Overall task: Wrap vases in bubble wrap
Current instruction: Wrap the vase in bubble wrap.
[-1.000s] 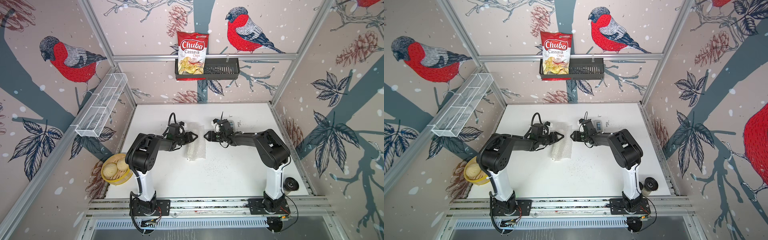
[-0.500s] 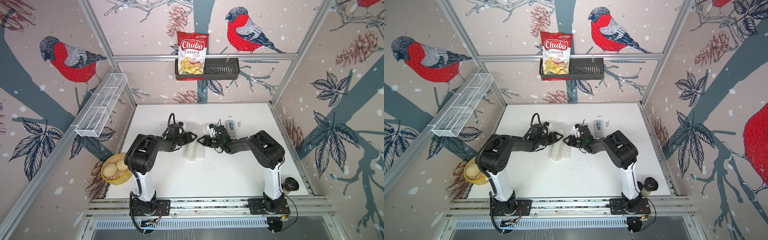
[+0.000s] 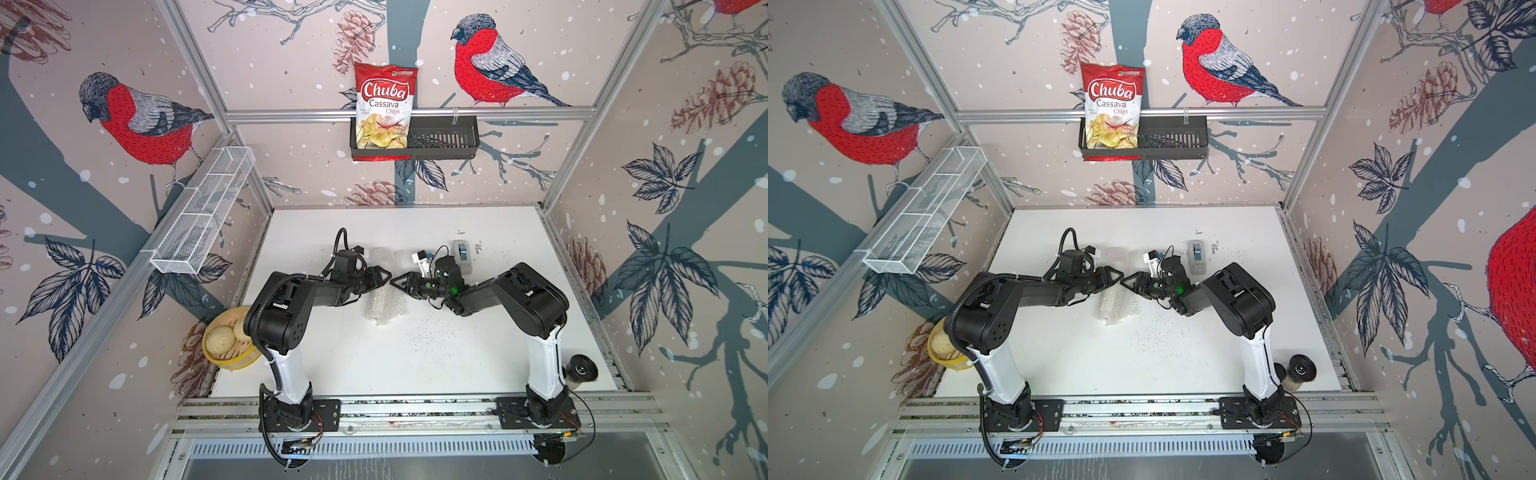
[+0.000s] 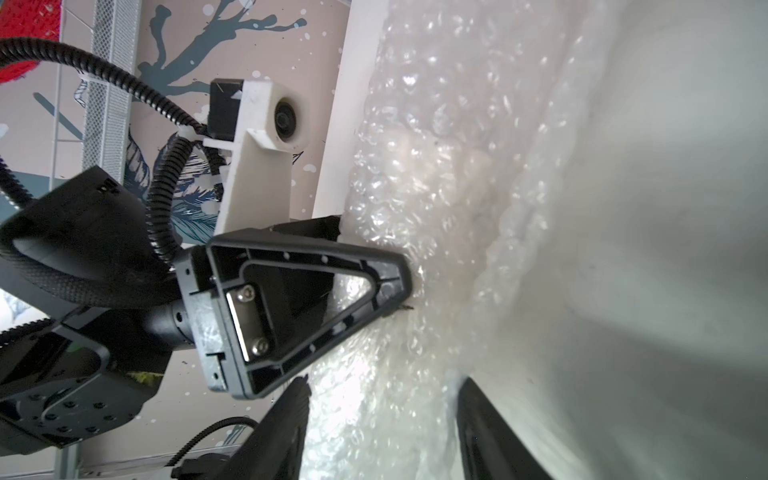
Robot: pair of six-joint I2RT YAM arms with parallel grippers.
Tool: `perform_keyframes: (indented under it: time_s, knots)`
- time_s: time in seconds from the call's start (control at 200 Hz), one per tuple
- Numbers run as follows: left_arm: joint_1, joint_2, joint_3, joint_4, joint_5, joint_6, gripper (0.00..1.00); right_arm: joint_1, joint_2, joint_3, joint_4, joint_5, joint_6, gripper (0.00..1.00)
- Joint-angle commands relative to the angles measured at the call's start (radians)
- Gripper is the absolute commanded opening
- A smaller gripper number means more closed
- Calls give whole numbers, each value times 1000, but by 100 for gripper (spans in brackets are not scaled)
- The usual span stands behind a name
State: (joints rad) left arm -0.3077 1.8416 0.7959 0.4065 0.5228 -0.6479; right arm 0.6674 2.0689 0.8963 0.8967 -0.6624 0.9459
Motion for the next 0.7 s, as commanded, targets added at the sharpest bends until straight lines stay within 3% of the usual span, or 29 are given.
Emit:
perform_keyframes:
  time_s: [0.0, 0.09, 0.155, 0.215, 0.696]
  knots:
    - [-7, 0, -12, -211, -33, -10, 68, 10, 15, 25, 63, -41, 20, 58]
    - [-9, -7, -12, -203, -15, -18, 73, 13, 26, 33, 76, -48, 30, 59]
    - [-12, -17, -14, -196, -5, -21, 85, 14, 28, 34, 83, -49, 33, 59]
    - [-13, -30, -25, -174, 7, -29, 89, 14, 31, 38, 83, -54, 34, 59]
    - [-14, -74, -64, -62, 101, -95, 98, 34, 59, 45, 189, -81, 84, 62]
